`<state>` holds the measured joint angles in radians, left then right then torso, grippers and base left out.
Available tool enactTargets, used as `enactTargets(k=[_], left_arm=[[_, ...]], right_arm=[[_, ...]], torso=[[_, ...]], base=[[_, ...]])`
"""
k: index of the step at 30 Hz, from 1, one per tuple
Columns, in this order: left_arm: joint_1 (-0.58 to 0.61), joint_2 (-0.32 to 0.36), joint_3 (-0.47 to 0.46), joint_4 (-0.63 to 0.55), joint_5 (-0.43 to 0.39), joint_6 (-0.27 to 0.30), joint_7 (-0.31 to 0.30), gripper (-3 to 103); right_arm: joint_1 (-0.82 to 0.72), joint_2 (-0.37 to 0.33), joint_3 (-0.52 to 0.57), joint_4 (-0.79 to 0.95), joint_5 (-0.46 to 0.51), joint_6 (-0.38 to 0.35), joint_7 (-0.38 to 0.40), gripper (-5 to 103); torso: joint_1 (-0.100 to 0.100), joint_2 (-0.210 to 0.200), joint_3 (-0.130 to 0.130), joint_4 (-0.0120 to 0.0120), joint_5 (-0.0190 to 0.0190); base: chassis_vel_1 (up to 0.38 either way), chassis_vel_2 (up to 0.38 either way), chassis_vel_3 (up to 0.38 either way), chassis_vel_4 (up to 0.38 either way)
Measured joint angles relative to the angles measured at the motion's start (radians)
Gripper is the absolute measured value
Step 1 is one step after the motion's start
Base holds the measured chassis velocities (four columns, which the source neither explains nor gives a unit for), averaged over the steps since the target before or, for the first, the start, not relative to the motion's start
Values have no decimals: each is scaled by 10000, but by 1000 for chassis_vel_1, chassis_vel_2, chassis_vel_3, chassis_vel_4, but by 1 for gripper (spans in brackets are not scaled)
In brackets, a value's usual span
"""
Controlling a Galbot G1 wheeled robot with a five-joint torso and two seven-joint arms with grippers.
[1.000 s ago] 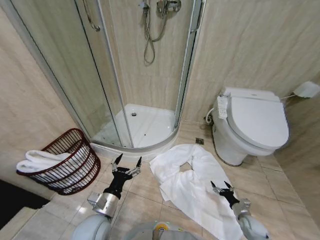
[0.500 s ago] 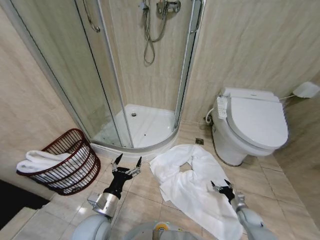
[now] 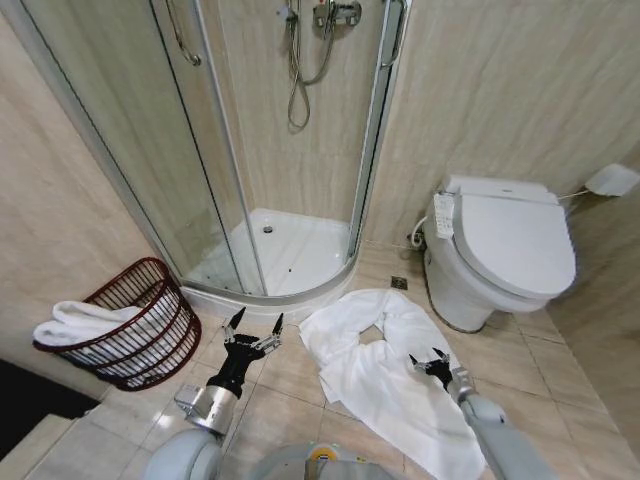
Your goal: Discard the used towel into the hamper.
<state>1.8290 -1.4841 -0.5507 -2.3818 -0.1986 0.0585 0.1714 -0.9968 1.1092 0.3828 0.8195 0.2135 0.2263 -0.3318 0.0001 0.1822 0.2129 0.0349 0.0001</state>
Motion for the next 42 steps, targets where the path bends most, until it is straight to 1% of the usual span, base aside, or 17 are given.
enactTargets(k=[4,6,11,14,18,20,23,24,26,31,33,35,36,38,39,41,42], left_arm=[[0,0,0,0,0,0,0,100],[0,0,0,0,0,0,0,100],[0,0,0,0,0,0,0,100],[0,0,0,0,0,0,0,100],[0,0,0,0,0,0,1,100],[0,0,1,0,0,0,0,100],[0,0,0,0,0,0,0,100],[0,0,0,0,0,0,0,100],[0,0,0,0,0,0,0,100],[0,0,0,0,0,0,0,100],[0,0,0,0,0,0,0,100],[0,0,1,0,0,0,0,100],[0,0,1,0,0,0,0,100],[0,0,0,0,0,0,0,100],[0,0,0,0,0,0,0,100],[-1,0,0,0,0,0,0,100],[-1,0,0,0,0,0,0,100]], right_arm=[[240,230,-233,-56,-164,-149,88,100],[485,458,-367,-337,-489,-195,193,100],[708,649,-587,-797,-515,-250,471,100],[1030,812,-589,-1737,-573,-179,592,100],[1285,797,-386,-2268,-436,-205,901,100],[1395,641,-264,-2468,-408,-209,975,100],[1424,504,-165,-2533,-372,-220,1015,100],[1466,373,-54,-2655,-328,-236,1015,100],[1506,325,33,-2770,-306,-241,1010,100],[1668,218,452,-3301,-195,-238,709,100],[1709,223,612,-3433,-134,-198,416,100],[1724,234,642,-3455,-119,-184,329,100],[1793,281,691,-3507,-26,-143,61,100],[1878,339,688,-3523,120,-127,-174,100],[1878,339,688,-3523,120,-127,-174,100],[2015,409,586,-3526,550,-172,-546,100],[2015,409,586,-3526,550,-172,-546,100]], torso=[[0,5,3,0,0],[0,9,5,0,-4],[0,10,7,1,0],[0,13,11,-2,0],[-1,16,11,0,0],[0,17,12,1,1],[-1,19,13,-2,-6],[0,19,13,-2,-1],[-1,19,14,-2,-1],[-1,21,15,-2,-1],[-1,22,16,-3,0],[-1,22,16,-3,-1],[-1,22,16,-2,0],[-1,23,17,0,0],[-1,23,17,0,0],[-1,24,17,1,-1],[-1,24,17,1,-1]], base=[[0,0,0,0],[0,0,0,0],[0,0,0,0],[0,0,0,0],[0,0,0,0],[0,0,0,0],[0,0,0,0],[0,0,0,0],[0,0,0,0],[0,0,0,0],[0,0,0,0],[0,0,0,0],[0,0,0,0],[0,0,0,0],[0,0,0,0],[0,0,0,0],[0,0,0,0]])
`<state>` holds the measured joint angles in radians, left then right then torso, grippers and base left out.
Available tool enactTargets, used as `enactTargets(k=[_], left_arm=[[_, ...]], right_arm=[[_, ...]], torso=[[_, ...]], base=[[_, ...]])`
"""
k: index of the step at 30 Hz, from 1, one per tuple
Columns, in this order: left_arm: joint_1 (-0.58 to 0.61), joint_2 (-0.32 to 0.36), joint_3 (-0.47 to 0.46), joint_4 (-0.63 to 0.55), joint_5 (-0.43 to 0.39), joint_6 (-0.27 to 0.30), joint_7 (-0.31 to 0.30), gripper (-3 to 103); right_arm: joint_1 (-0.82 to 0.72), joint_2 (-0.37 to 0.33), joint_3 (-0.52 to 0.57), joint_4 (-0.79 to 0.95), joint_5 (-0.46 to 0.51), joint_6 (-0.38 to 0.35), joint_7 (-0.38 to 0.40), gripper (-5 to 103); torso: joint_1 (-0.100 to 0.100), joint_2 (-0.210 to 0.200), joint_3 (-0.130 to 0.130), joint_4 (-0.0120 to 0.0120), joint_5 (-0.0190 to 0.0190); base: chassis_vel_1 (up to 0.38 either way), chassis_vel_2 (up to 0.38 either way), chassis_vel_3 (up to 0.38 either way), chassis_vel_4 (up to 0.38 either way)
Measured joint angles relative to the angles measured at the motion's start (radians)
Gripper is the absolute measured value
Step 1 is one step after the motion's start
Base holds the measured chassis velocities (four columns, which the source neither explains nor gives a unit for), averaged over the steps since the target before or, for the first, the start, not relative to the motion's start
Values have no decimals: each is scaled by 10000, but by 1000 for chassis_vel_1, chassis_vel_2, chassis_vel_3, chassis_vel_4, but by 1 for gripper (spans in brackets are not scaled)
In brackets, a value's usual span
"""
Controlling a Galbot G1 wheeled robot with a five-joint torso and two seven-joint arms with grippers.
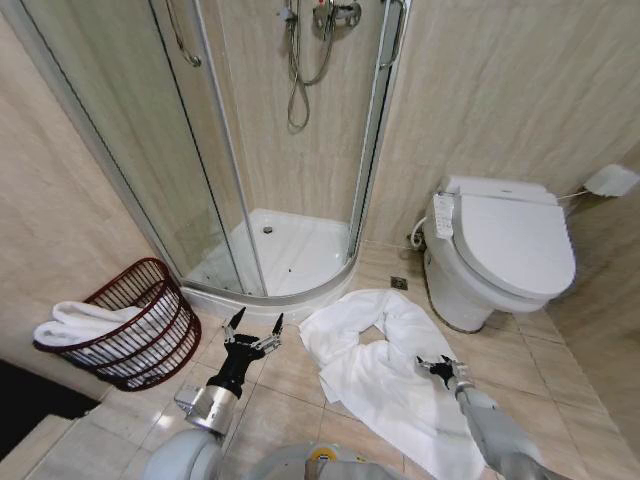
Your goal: Discard the used towel into the hamper.
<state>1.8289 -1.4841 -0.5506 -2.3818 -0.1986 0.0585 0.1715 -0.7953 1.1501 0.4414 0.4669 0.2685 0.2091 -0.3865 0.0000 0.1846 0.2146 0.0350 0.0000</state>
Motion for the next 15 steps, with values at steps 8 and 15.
enactTargets(k=[8,15], left_arm=[[0,0,0,0,0,0,0,100],[0,0,0,0,0,0,0,100]], right_arm=[[415,259,-236,-258,422,-137,-560,100],[902,422,-83,-909,186,-683,-1071,100]], torso=[[0,1,1,-2,0],[0,2,2,-2,0]], base=[[0,0,0,0],[0,0,0,0]])
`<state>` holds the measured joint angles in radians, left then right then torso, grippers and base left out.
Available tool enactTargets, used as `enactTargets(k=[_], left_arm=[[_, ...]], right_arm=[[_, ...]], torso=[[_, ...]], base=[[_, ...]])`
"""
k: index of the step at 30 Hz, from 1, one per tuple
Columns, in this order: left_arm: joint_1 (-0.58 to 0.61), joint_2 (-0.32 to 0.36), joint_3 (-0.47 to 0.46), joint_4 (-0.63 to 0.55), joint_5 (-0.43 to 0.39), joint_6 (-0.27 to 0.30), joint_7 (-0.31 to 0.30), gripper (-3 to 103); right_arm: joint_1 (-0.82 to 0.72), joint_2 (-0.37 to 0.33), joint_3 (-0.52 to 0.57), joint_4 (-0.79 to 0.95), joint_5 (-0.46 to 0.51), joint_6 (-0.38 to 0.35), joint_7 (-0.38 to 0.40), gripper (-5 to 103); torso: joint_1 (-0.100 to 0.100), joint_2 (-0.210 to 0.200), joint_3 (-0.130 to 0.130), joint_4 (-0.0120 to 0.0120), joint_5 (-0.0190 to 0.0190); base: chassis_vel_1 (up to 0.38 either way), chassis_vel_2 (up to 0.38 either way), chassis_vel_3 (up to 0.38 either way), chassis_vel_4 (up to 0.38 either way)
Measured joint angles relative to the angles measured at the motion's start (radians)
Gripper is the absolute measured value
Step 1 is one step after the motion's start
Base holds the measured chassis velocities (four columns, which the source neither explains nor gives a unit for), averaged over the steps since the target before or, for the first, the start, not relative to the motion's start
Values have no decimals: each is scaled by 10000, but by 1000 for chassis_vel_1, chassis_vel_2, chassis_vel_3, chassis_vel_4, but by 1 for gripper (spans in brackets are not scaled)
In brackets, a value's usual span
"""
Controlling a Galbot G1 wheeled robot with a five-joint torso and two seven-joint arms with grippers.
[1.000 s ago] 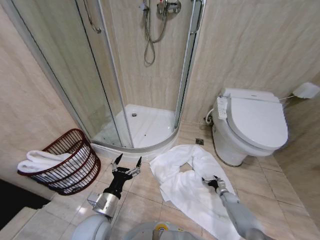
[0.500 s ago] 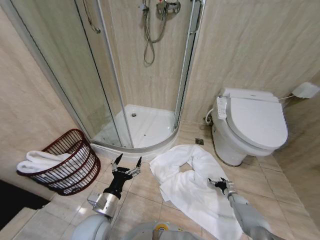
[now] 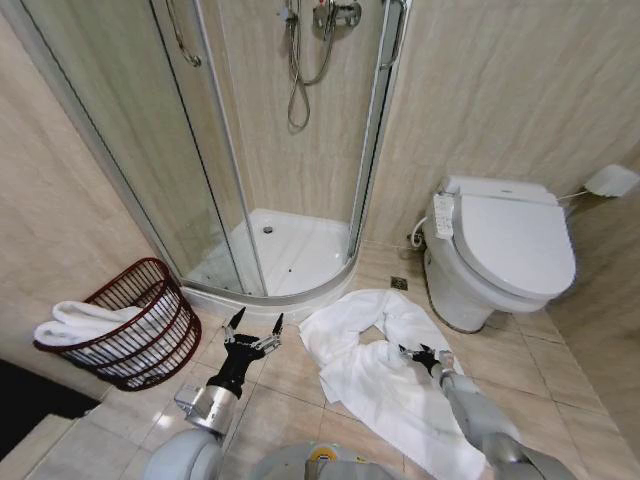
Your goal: Discard the used towel into the hamper.
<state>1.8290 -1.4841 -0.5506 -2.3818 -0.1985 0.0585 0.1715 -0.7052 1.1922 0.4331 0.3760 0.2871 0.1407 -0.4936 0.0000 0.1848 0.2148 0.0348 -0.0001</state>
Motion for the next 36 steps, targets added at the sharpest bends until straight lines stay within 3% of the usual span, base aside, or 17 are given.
enactTargets(k=[12,18,25,36], left_arm=[[0,0,0,0,0,-1,0,100],[0,0,0,0,0,0,0,100],[0,0,0,0,-1,0,0,100],[0,0,0,0,0,0,0,100]], right_arm=[[284,198,134,-360,-126,-1087,238,100],[298,138,466,-403,-58,-2181,-51,100],[156,106,741,-408,-236,-2452,-155,103],[-67,29,826,-191,-603,-2086,-35,65]], torso=[[0,1,0,1,0],[0,1,0,0,-2],[-1,2,0,1,-2],[-1,3,1,-1,1]], base=[[0,0,0,0],[0,0,0,0],[0,0,0,0],[0,0,0,0]])
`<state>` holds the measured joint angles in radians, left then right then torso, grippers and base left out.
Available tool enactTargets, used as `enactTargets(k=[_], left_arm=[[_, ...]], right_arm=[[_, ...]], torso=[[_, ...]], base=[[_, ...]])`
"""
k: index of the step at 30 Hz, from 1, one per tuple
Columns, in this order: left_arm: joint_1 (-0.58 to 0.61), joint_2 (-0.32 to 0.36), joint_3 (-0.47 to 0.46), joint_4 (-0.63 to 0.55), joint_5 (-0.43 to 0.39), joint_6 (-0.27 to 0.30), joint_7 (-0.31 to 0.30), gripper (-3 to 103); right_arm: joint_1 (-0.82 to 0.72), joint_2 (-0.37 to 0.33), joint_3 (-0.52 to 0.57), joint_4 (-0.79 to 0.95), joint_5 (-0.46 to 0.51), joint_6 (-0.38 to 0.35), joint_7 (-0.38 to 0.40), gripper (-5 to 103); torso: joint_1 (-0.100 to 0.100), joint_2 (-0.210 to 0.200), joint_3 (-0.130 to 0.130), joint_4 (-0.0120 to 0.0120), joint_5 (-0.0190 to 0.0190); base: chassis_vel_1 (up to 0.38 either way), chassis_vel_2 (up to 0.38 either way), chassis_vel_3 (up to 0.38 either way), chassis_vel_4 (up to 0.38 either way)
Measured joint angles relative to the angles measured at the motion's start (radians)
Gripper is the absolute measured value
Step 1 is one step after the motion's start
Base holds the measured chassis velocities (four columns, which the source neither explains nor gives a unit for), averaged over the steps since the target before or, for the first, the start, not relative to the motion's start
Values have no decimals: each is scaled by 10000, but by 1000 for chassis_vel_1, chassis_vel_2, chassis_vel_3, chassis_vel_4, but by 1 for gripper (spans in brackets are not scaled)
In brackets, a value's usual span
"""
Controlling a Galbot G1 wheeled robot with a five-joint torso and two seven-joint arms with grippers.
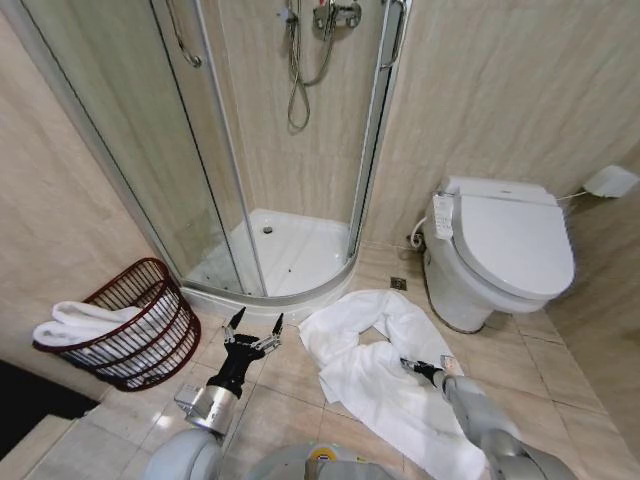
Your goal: Discard the used towel into the hamper.
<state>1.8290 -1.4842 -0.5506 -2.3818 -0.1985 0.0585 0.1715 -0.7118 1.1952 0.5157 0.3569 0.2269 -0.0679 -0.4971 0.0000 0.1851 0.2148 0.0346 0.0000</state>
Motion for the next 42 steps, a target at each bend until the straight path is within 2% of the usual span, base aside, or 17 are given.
enactTargets(k=[1,3,4,8,9,12,13,17,23,25,27,30,35,39,40,42], left_arm=[[0,0,0,0,0,0,0,100],[0,0,0,0,0,0,0,100],[0,0,0,0,0,0,0,100],[-1,0,0,0,0,0,0,100],[-1,0,0,0,0,0,0,100],[0,0,0,-1,0,0,0,100],[0,0,0,-1,0,0,0,100],[0,1,0,0,0,0,0,100],[0,0,0,0,0,0,0,100],[-1,0,-1,0,0,-1,0,100],[-1,0,0,0,0,0,0,100],[-1,0,0,0,0,0,0,100],[0,0,0,0,0,0,0,100],[-1,0,0,0,-1,0,0,100],[-1,0,0,0,-1,0,0,100],[0,-1,-1,0,0,0,0,100]], right_arm=[[0,0,0,0,0,0,0,65],[-27,-26,66,6,-151,77,-1,54],[-27,-26,66,6,-151,77,-1,54],[-69,-91,154,-7,-223,173,-20,33],[-69,-91,154,-7,-223,173,-20,33],[-106,-145,164,-24,-302,325,-25,21],[-106,-145,164,-24,-302,325,-25,21],[-233,-150,163,131,-558,681,-34,4],[-409,-214,115,384,-696,1134,-129,3],[-503,-279,362,732,-987,1627,-32,3],[-621,-338,551,1150,-1077,1744,0,3],[-1156,-610,732,2640,-514,1624,327,3],[-2002,-872,1128,4353,-282,1647,657,3],[-3359,-1030,1624,6914,473,1791,1214,3],[-3359,-1030,1624,6914,473,1791,1214,3],[-4342,-1072,1977,8725,918,1796,1591,3]], torso=[[0,0,0,0,0],[0,0,0,2,3],[0,0,0,2,3],[0,-1,1,4,5],[0,-1,1,4,5],[0,-1,1,3,3],[0,-1,1,3,3],[0,-1,1,2,1],[0,-2,1,1,1],[1,-2,2,1,6],[0,-2,1,3,3],[0,-2,0,0,-3],[0,-2,0,3,-2],[0,-3,0,-1,3],[0,-3,0,-1,3],[0,-2,-1,4,-4]], base=[[0,0,0,0],[0,0,0,0],[0,0,0,0],[0,0,0,0],[0,0,0,0],[0,0,0,0],[0,0,0,0],[0,0,0,0],[0,0,0,0],[0,0,0,0],[0,0,0,0],[0,0,0,0],[0,0,0,0],[0,0,0,0],[0,0,0,0],[0,0,0,0]])
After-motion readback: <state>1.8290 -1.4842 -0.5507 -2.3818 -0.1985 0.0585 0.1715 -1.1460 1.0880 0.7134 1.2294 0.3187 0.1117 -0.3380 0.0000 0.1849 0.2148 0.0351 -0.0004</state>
